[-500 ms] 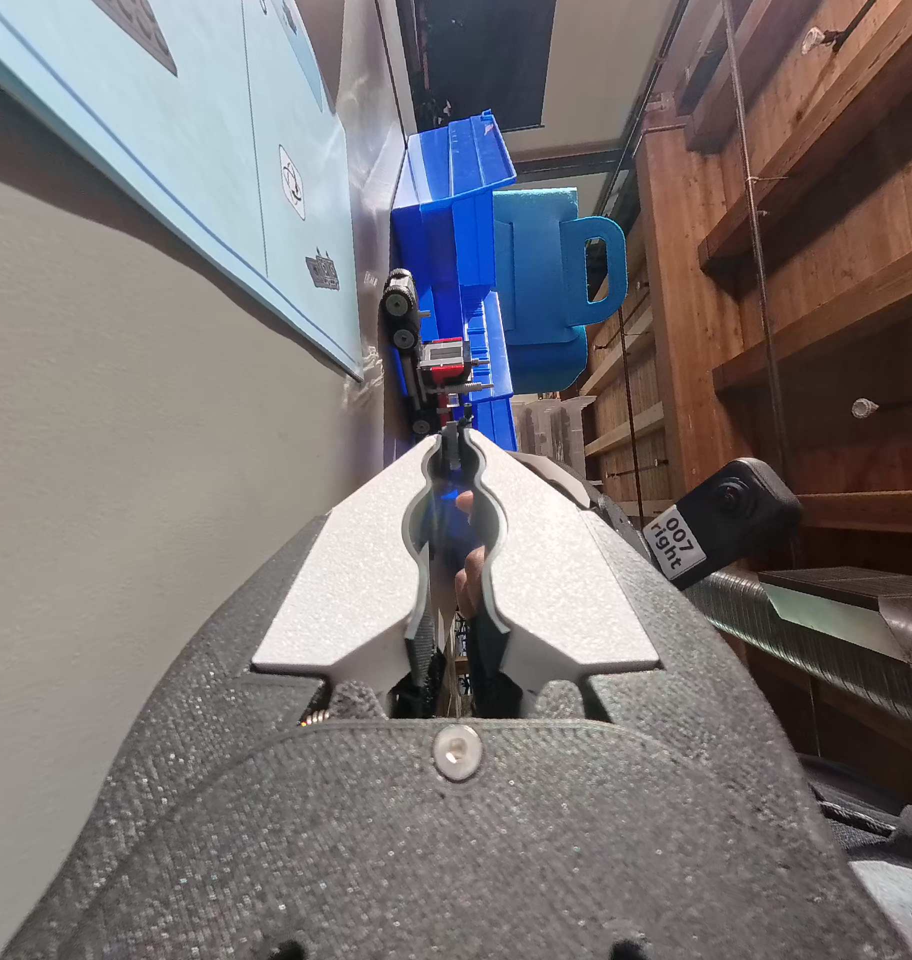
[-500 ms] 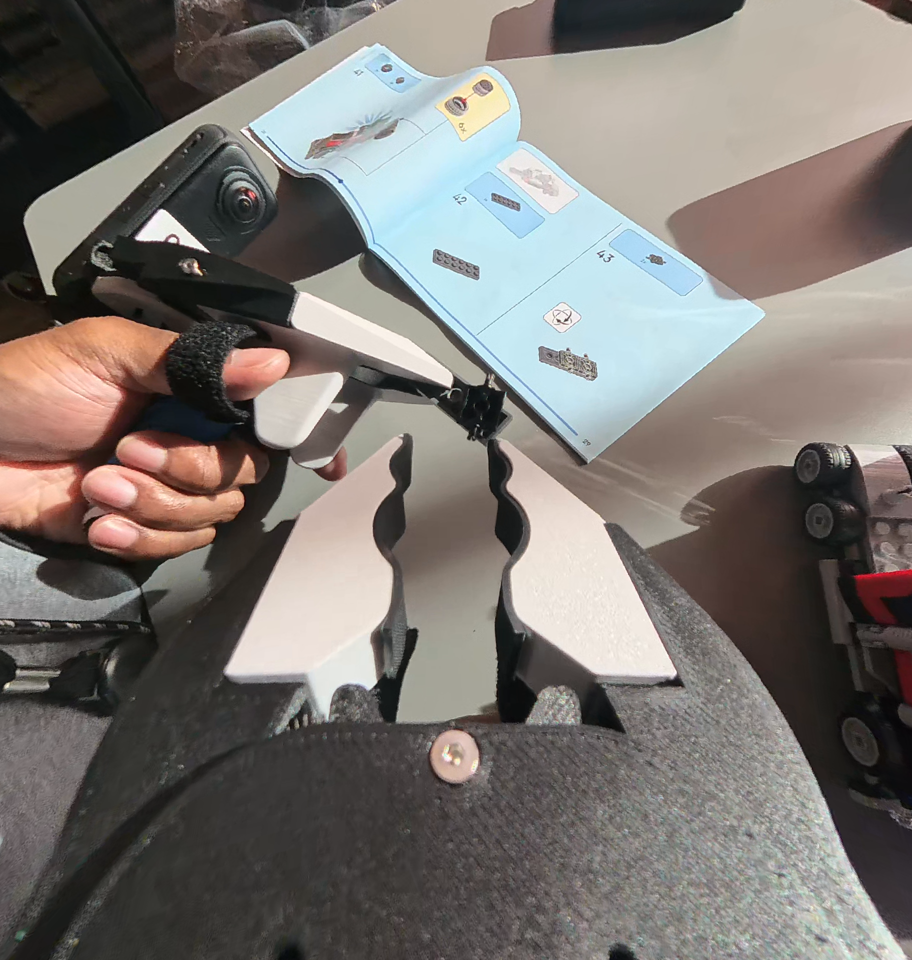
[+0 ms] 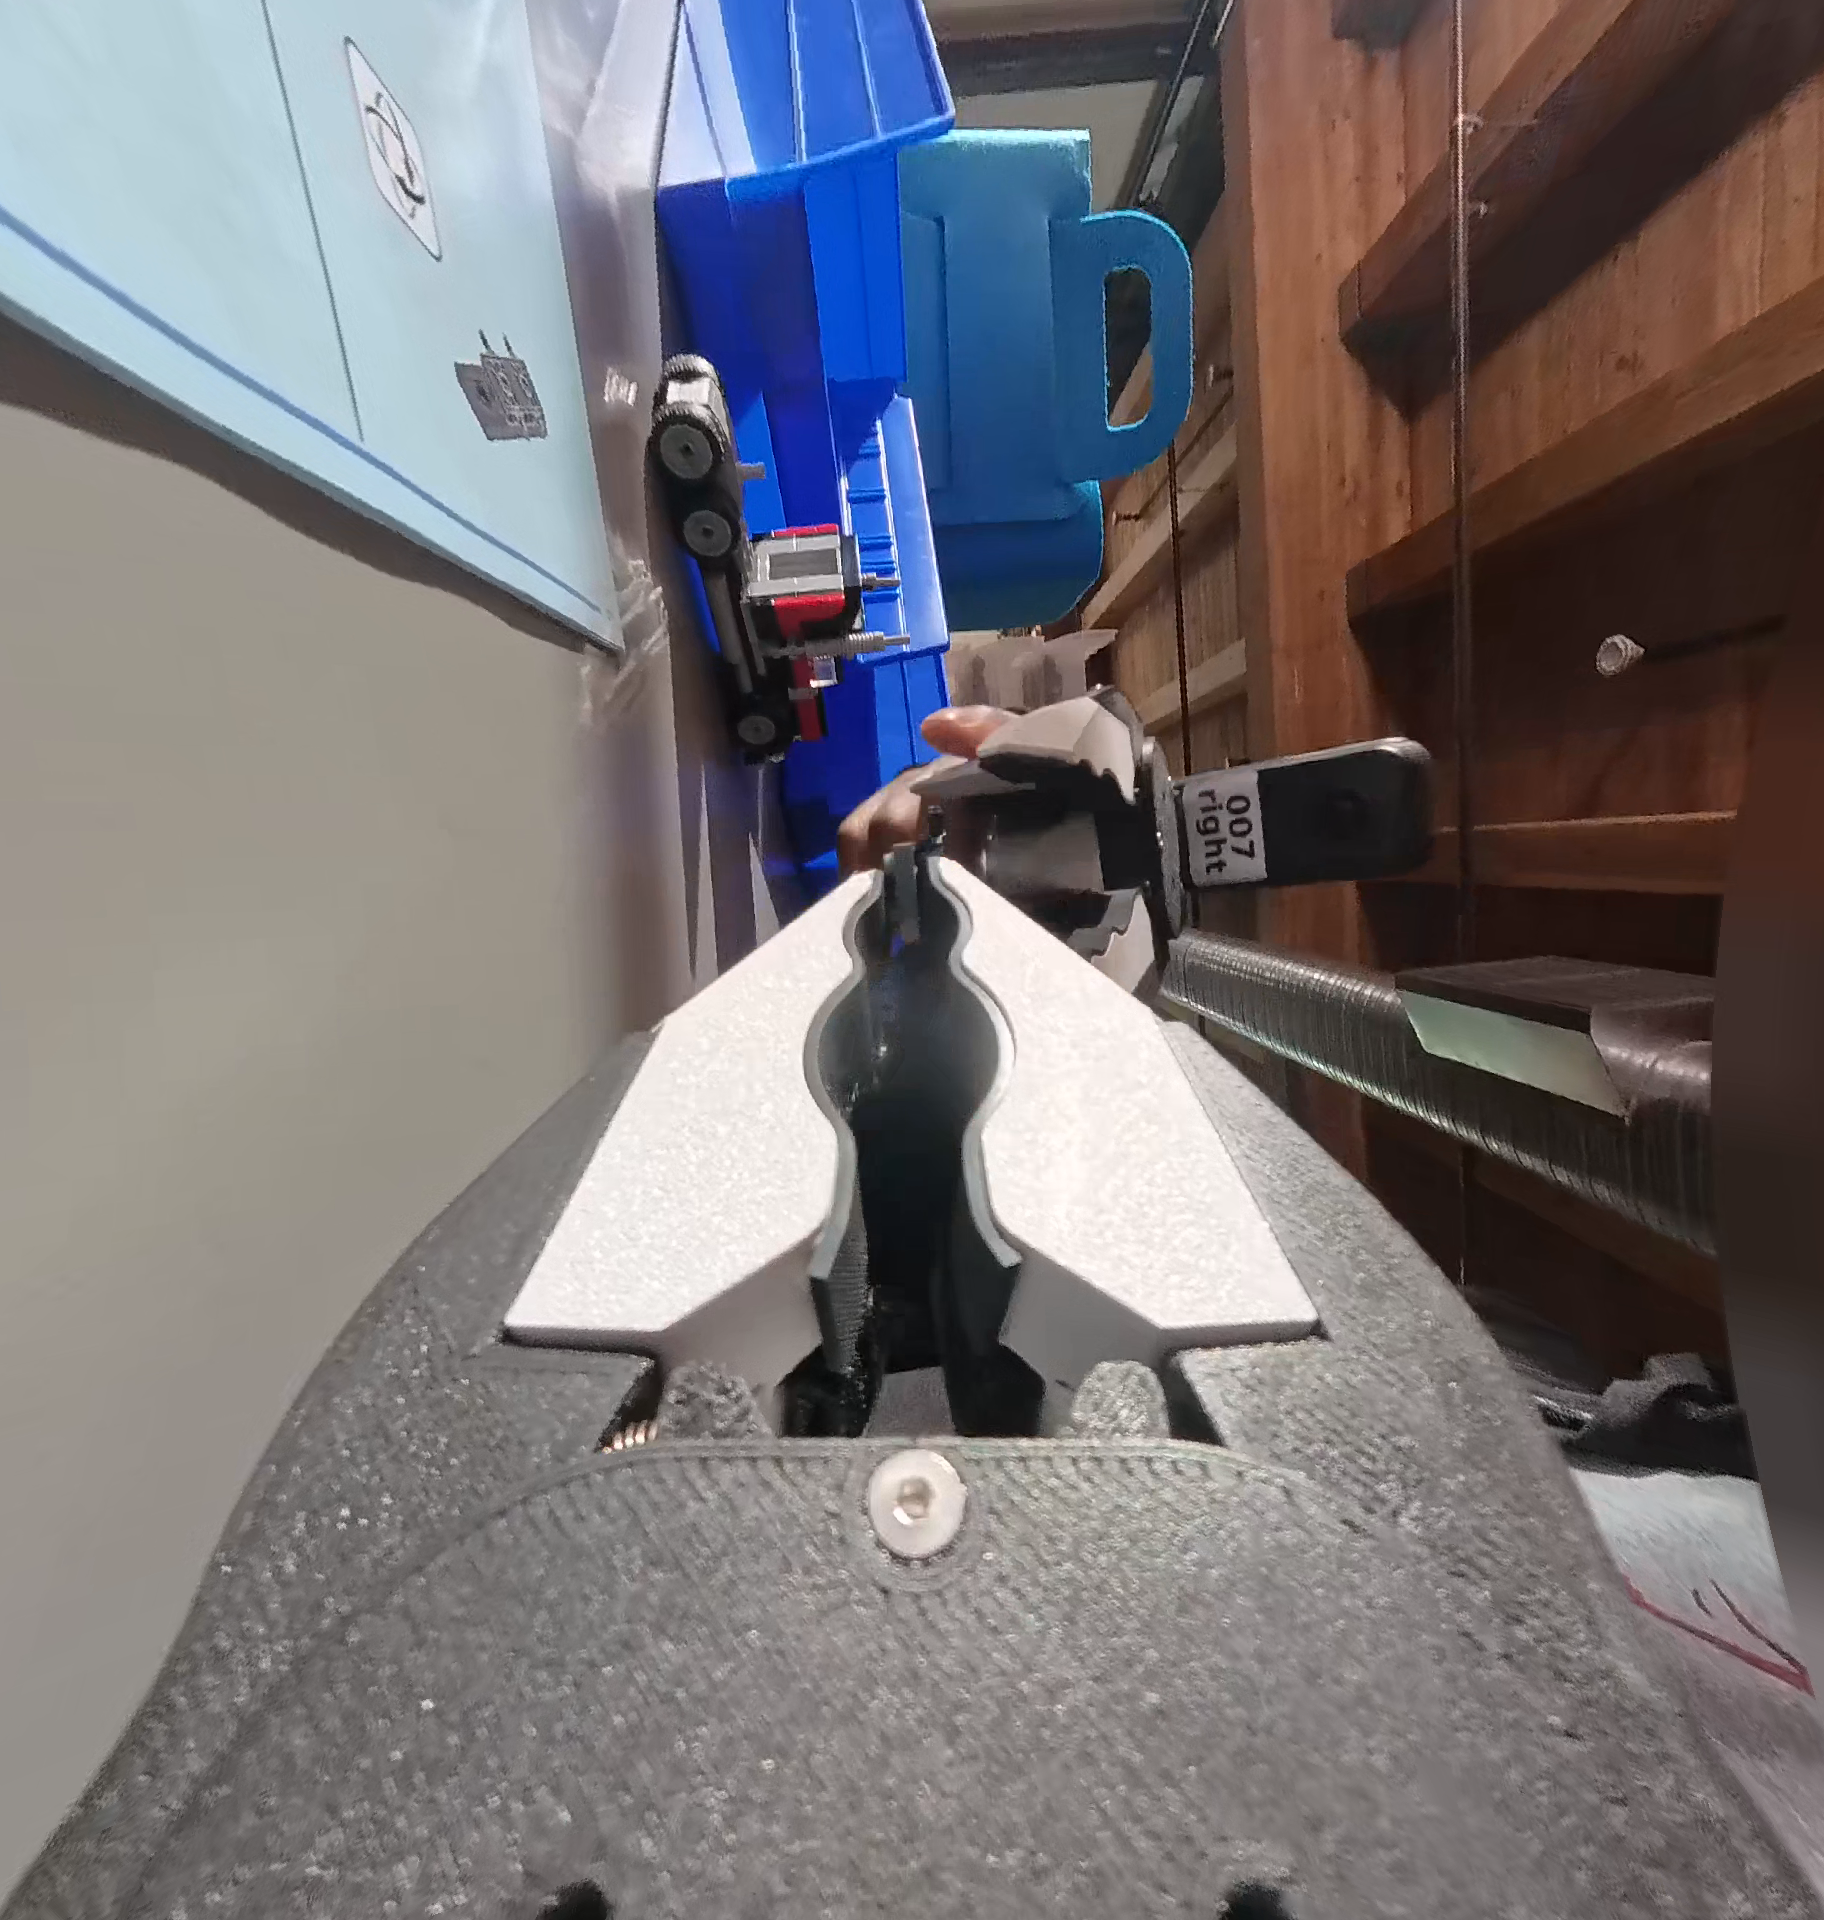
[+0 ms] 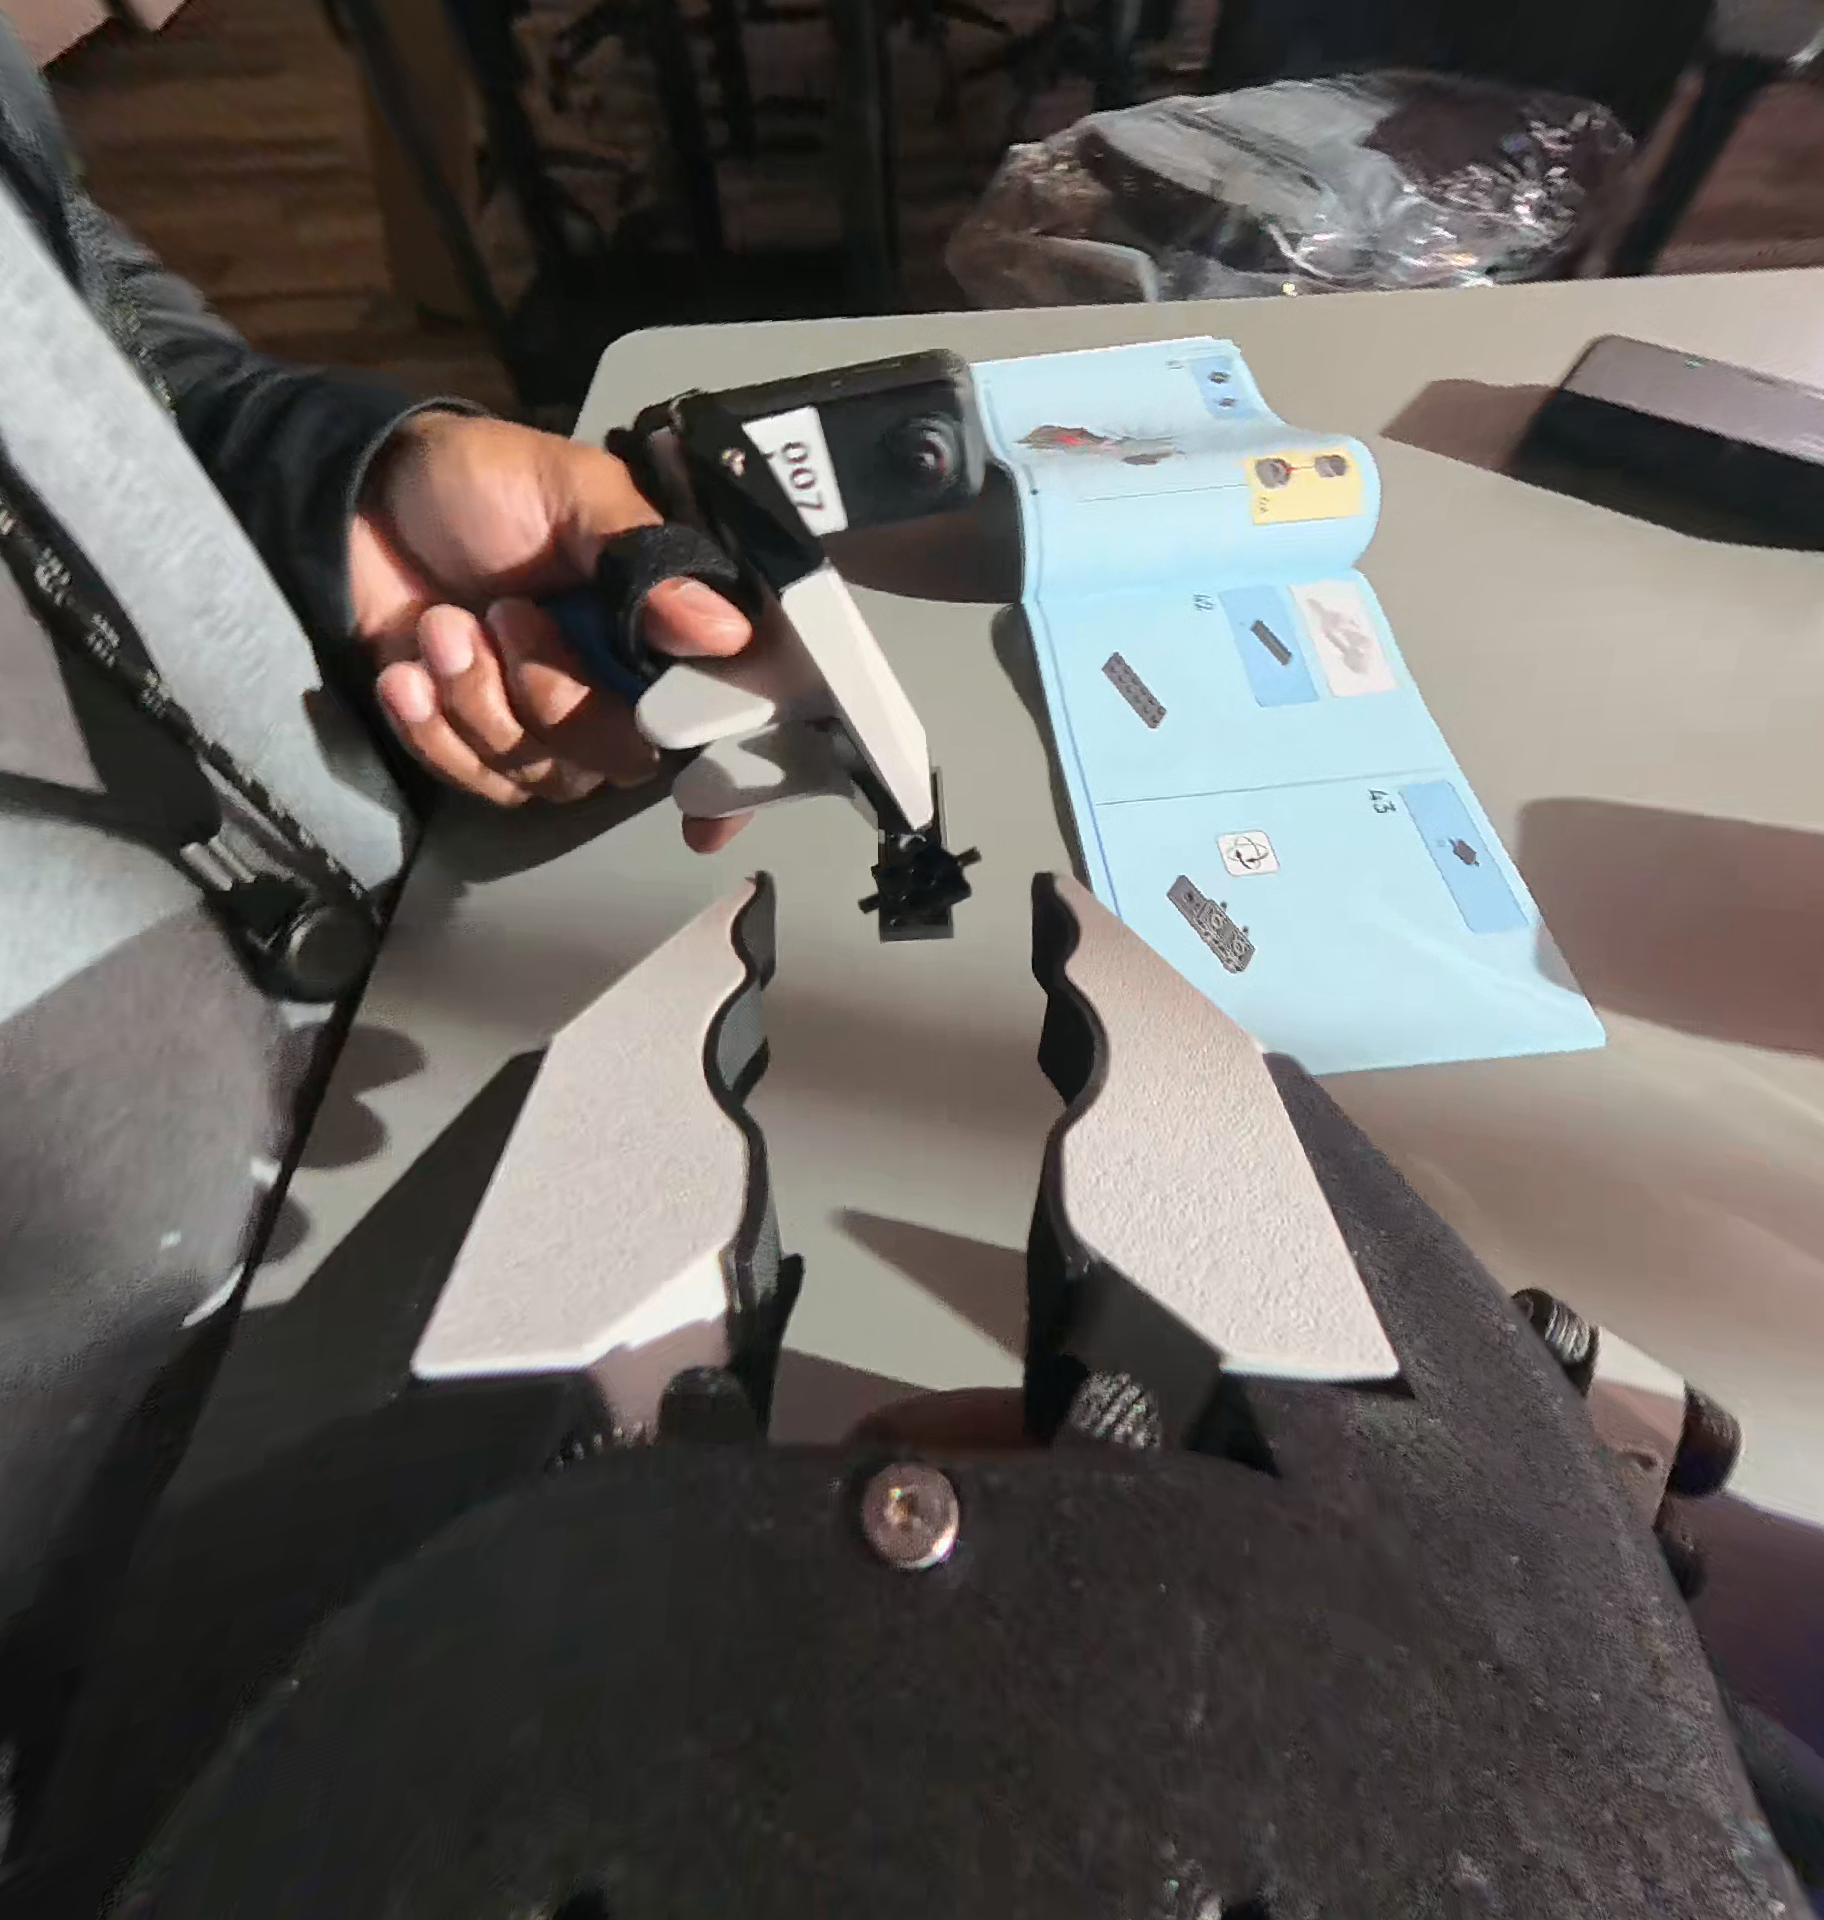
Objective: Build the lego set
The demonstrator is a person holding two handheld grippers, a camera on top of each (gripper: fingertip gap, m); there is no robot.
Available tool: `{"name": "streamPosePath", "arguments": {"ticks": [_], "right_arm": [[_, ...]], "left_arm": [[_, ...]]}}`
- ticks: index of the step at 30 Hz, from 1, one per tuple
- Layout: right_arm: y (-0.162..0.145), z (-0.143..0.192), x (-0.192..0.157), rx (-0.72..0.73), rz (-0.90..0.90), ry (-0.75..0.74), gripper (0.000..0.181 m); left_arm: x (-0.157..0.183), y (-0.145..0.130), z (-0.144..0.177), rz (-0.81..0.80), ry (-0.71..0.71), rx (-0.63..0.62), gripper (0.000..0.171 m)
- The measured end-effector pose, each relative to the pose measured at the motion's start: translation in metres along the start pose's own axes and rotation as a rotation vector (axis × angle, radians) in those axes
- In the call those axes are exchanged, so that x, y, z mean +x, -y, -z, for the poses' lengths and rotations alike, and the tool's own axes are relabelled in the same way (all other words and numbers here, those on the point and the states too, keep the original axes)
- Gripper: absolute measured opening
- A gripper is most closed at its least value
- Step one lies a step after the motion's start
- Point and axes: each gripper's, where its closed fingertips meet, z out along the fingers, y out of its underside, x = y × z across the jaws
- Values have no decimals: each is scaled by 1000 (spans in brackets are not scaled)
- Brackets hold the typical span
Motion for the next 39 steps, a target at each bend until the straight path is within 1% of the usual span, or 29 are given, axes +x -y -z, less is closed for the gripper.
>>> {"name": "streamPosePath", "arguments": {"ticks": [3,7,12,19,24,33,39], "right_arm": [[-6,-6,-2,-39,43,76,54],[-8,-15,-7,-41,76,145,54],[-7,-21,-13,-10,74,183,52],[-8,-23,-13,13,71,177,45],[-7,-25,-8,21,67,136,32],[-5,-31,3,34,30,-35,31],[-5,-32,5,47,-8,-70,32]], "left_arm": [[2,-4,2,-2,-6,-57,6],[3,-9,3,1,-18,-99,6],[3,-10,3,-1,-20,-112,6],[3,-10,3,-7,-17,-117,6],[3,-7,4,-9,-19,-97,6],[2,6,7,-11,-9,-3,6],[2,7,7,-8,-13,10,6]]}}
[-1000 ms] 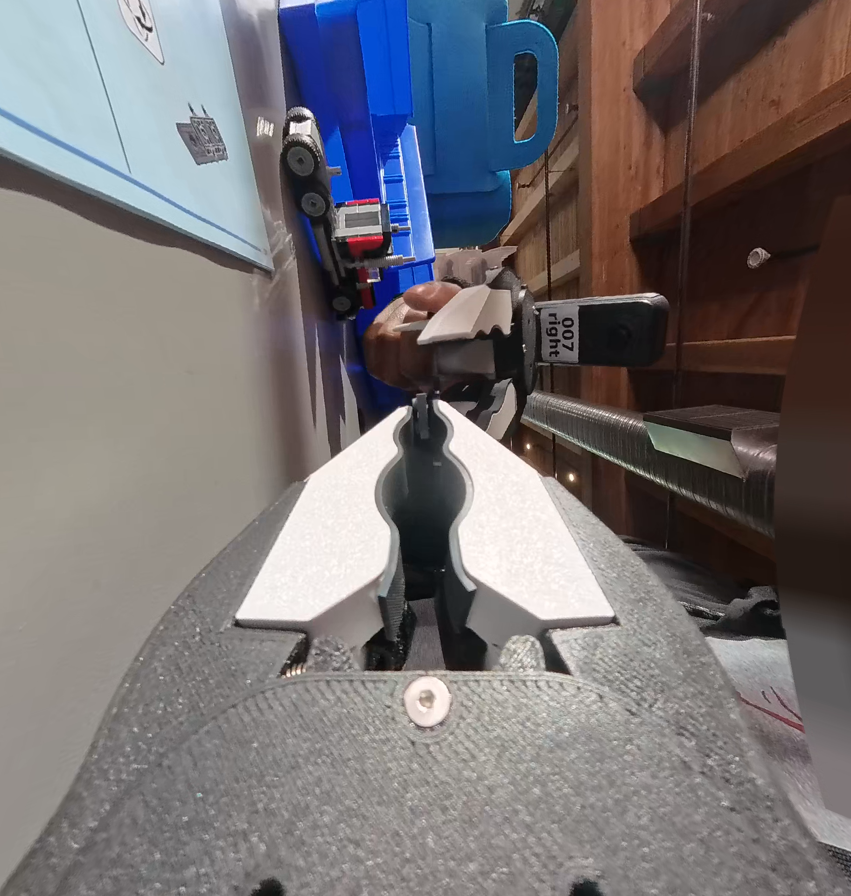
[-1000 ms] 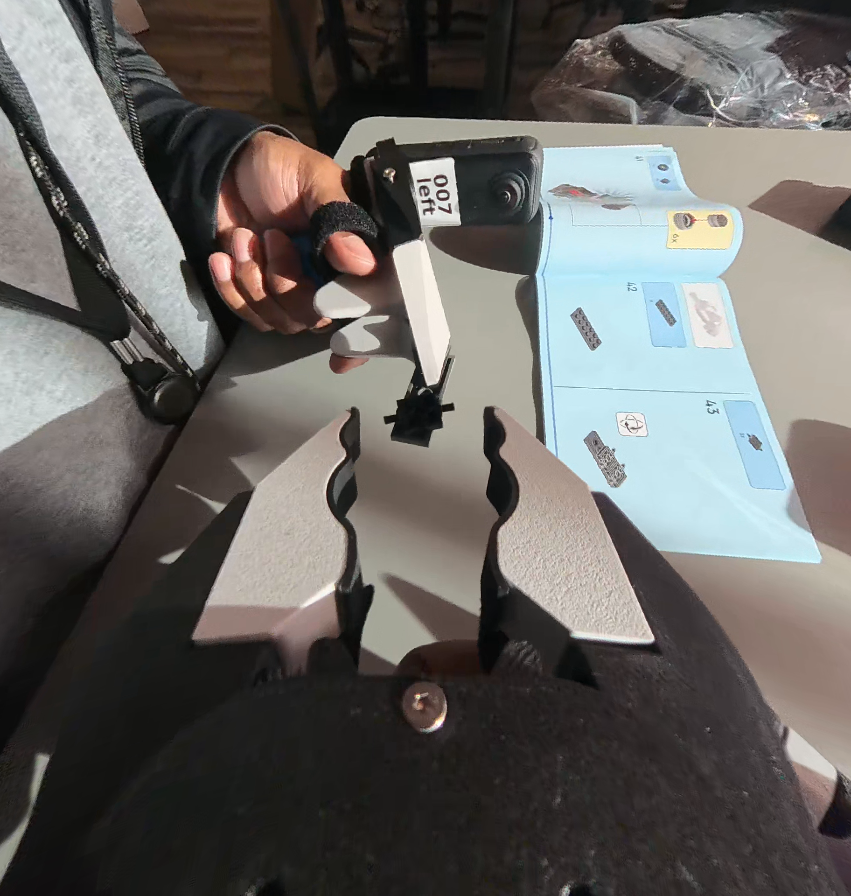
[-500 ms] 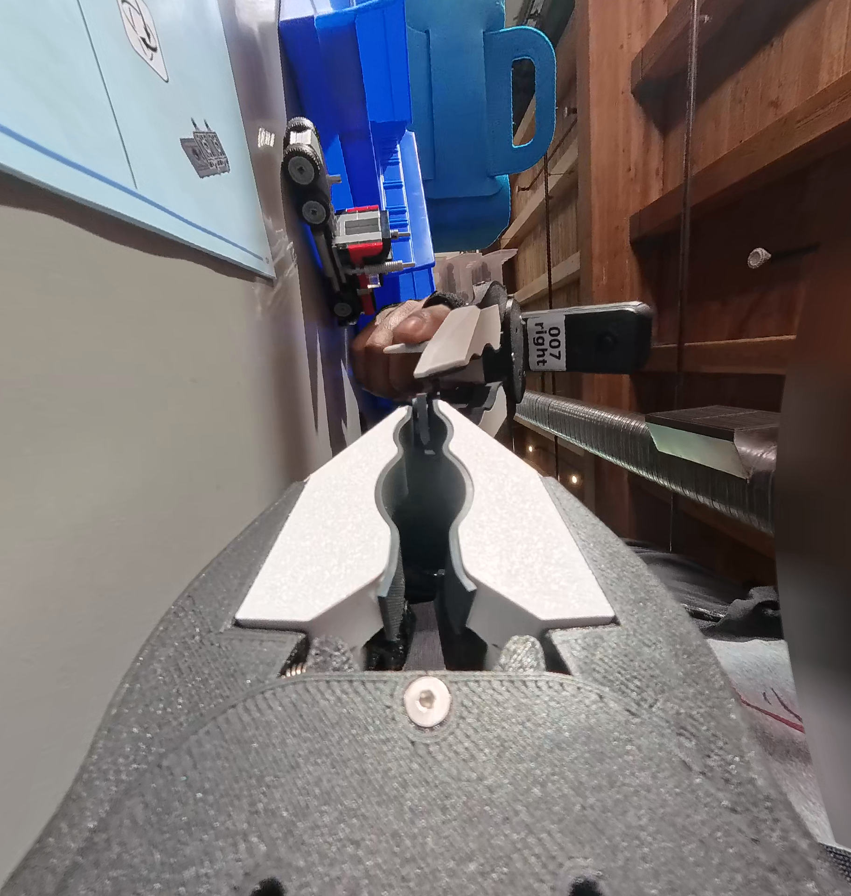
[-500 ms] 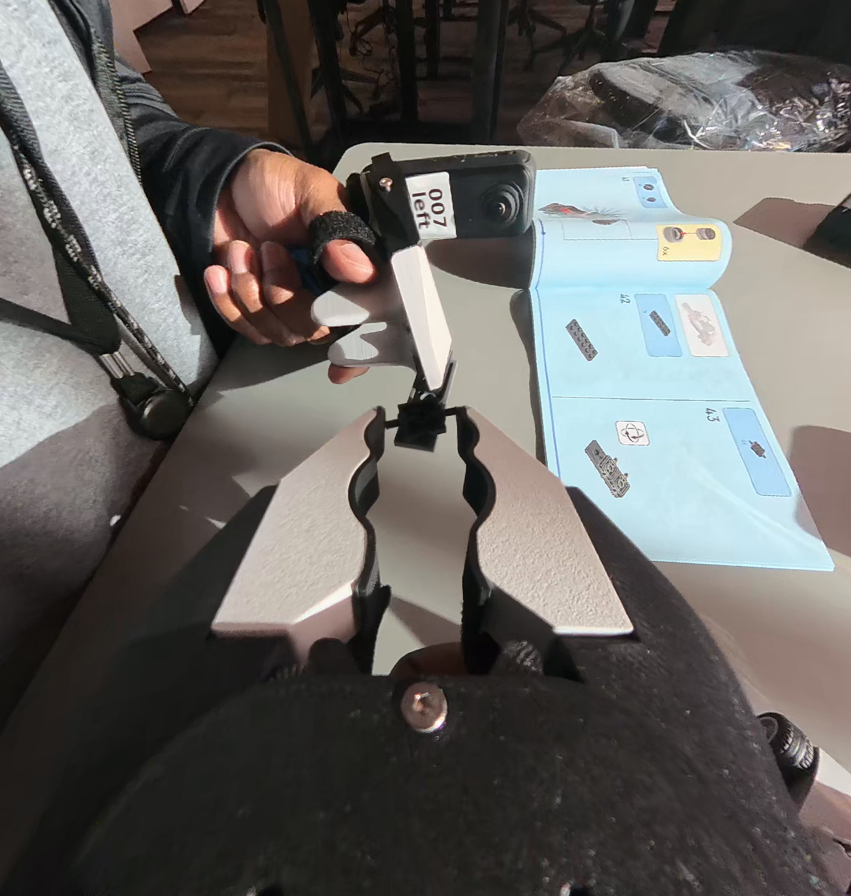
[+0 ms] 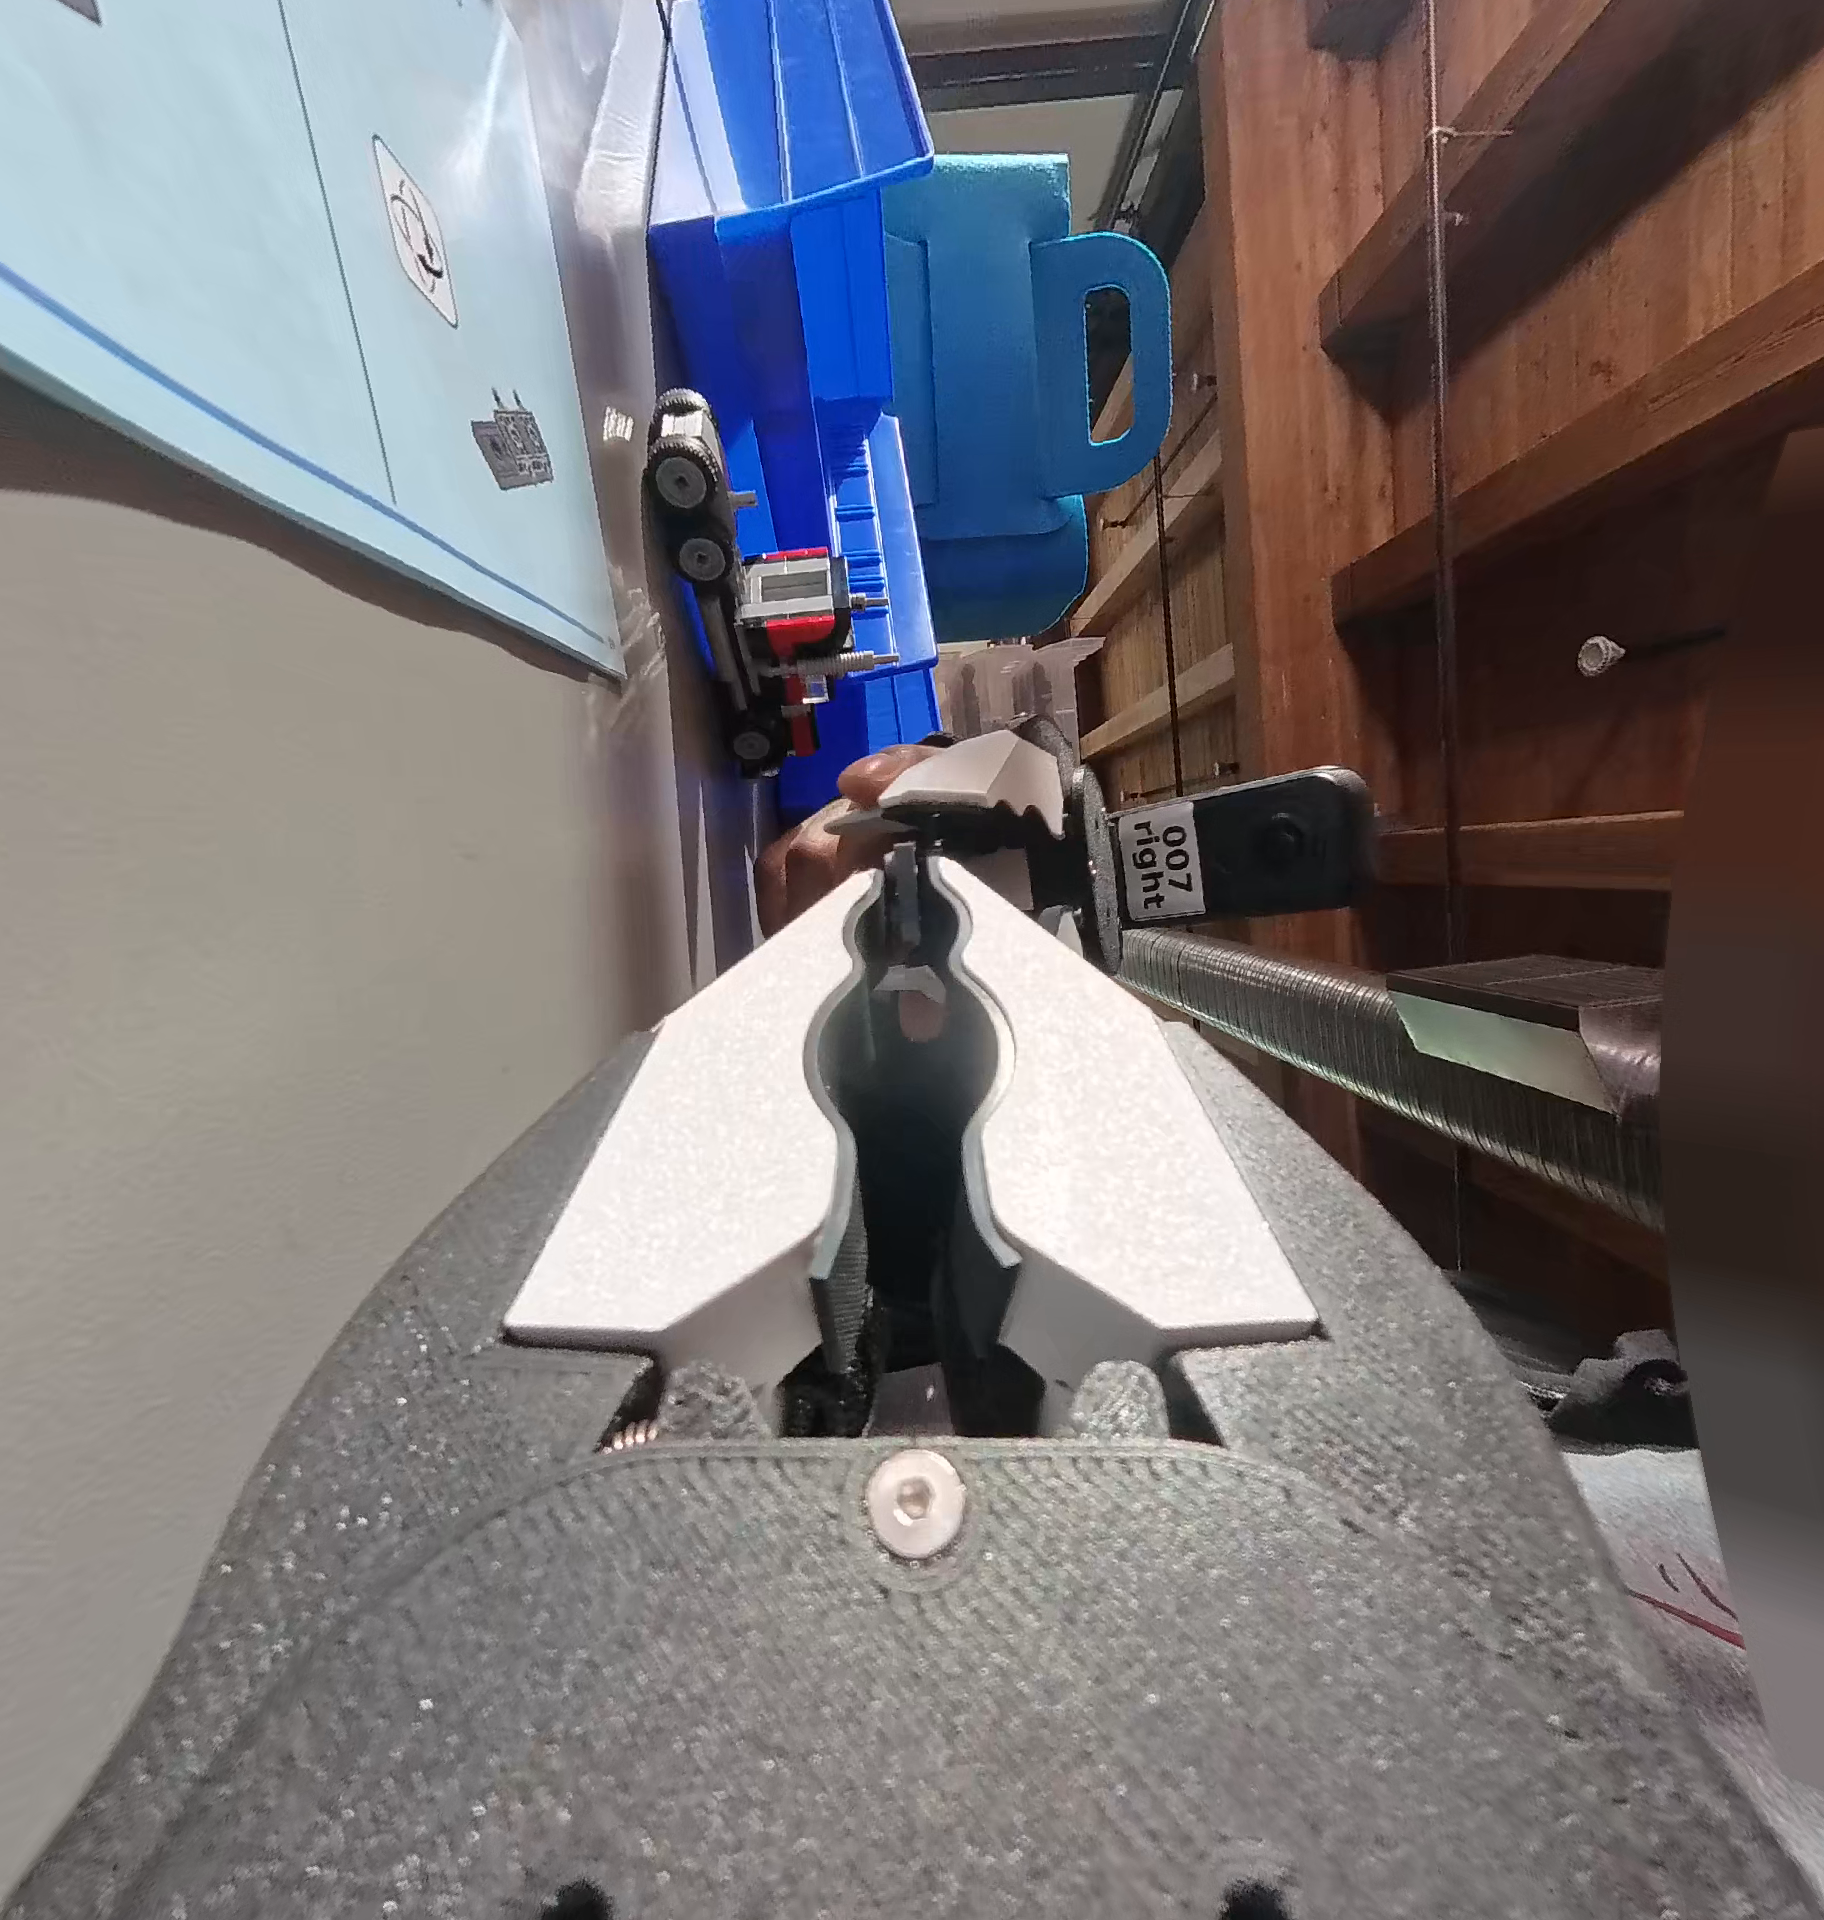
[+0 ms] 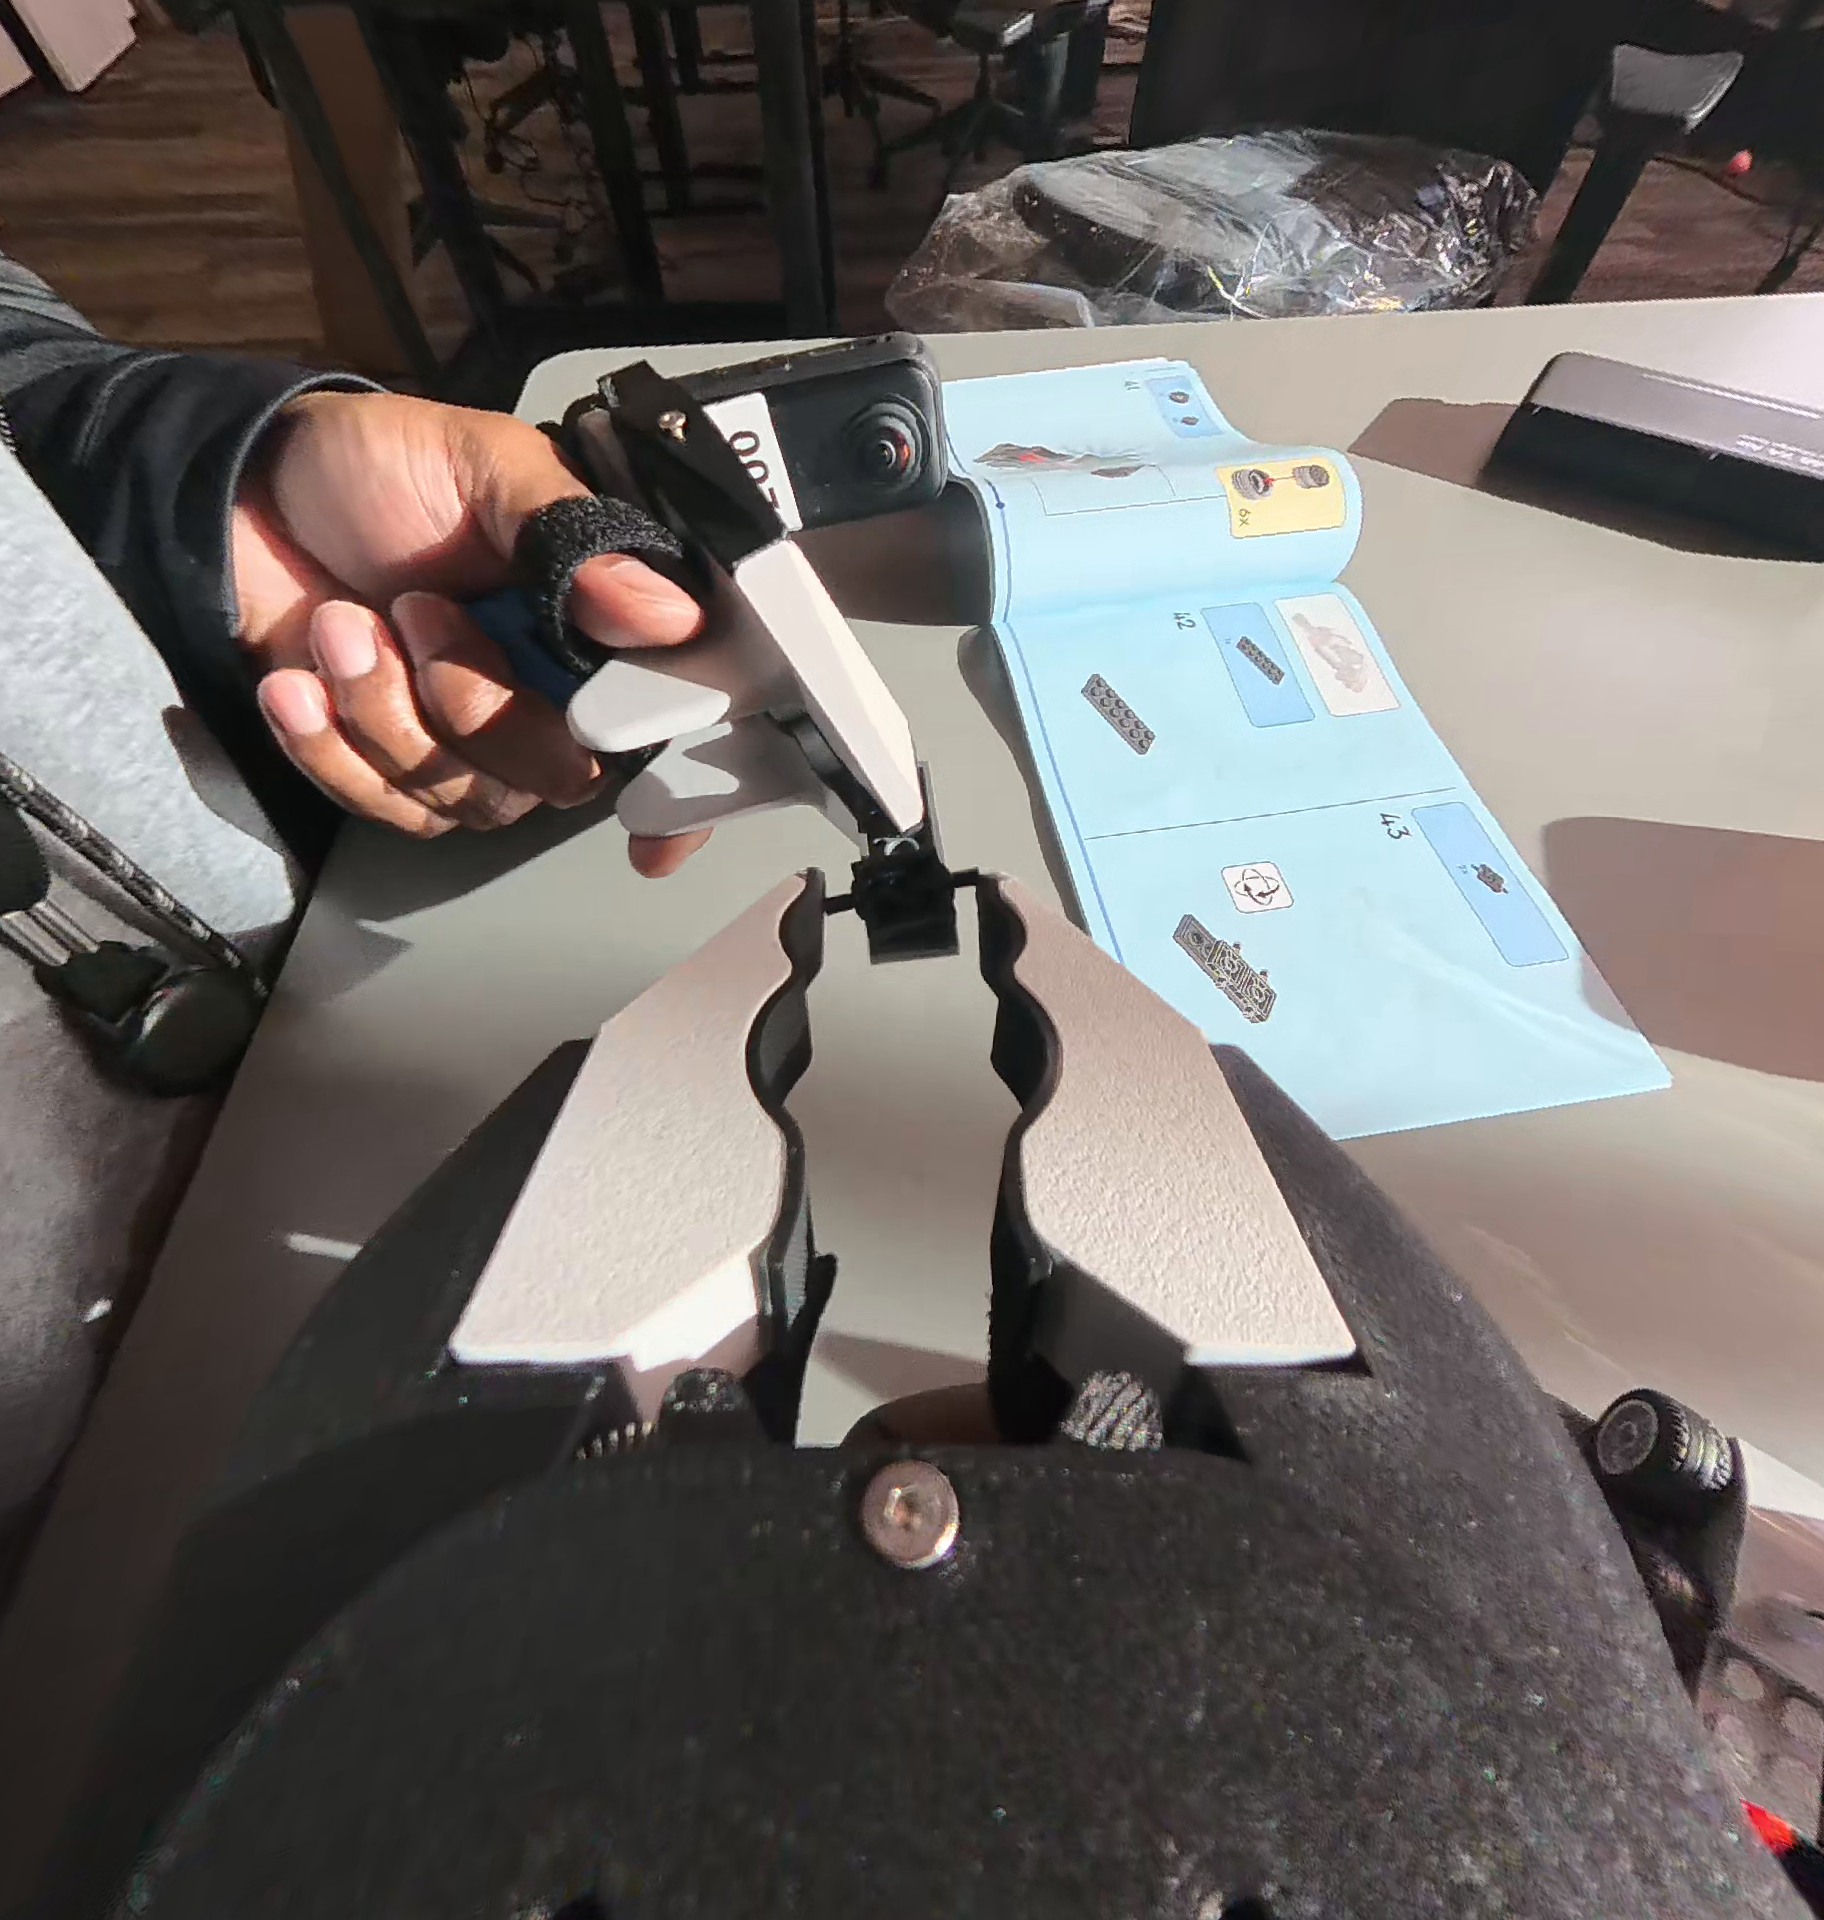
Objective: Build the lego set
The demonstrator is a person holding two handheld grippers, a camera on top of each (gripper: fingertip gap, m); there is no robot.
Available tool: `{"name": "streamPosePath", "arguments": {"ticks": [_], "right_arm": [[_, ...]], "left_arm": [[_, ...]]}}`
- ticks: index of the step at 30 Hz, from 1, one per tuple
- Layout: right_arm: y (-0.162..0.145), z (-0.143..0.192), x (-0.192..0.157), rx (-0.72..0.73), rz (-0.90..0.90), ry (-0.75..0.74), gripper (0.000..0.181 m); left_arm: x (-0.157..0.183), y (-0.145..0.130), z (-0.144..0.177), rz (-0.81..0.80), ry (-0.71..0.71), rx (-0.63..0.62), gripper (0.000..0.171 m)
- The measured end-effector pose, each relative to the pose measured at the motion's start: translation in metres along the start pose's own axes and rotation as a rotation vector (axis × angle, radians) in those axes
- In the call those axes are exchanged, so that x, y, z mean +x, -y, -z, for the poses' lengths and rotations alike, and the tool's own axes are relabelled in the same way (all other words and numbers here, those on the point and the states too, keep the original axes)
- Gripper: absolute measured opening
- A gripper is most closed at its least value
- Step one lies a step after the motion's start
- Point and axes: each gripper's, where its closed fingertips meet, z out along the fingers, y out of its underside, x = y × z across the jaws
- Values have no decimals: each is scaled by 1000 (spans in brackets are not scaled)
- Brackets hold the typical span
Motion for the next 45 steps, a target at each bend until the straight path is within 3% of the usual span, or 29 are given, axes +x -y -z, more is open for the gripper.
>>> {"name": "streamPosePath", "arguments": {"ticks": [11,23,28,35,45], "right_arm": [[-2,0,1,3,-4,-8,39],[5,8,-5,90,15,112,42],[-1,3,-2,57,36,60,32],[-3,2,4,55,21,-30,31],[-6,0,2,52,9,-35,33]], "left_arm": [[0,1,0,-1,0,7,6],[0,-4,-1,-6,-2,-23,6],[0,-2,0,-3,1,-10,6],[-1,0,0,-7,8,2,6],[0,0,1,-14,4,9,6]]}}
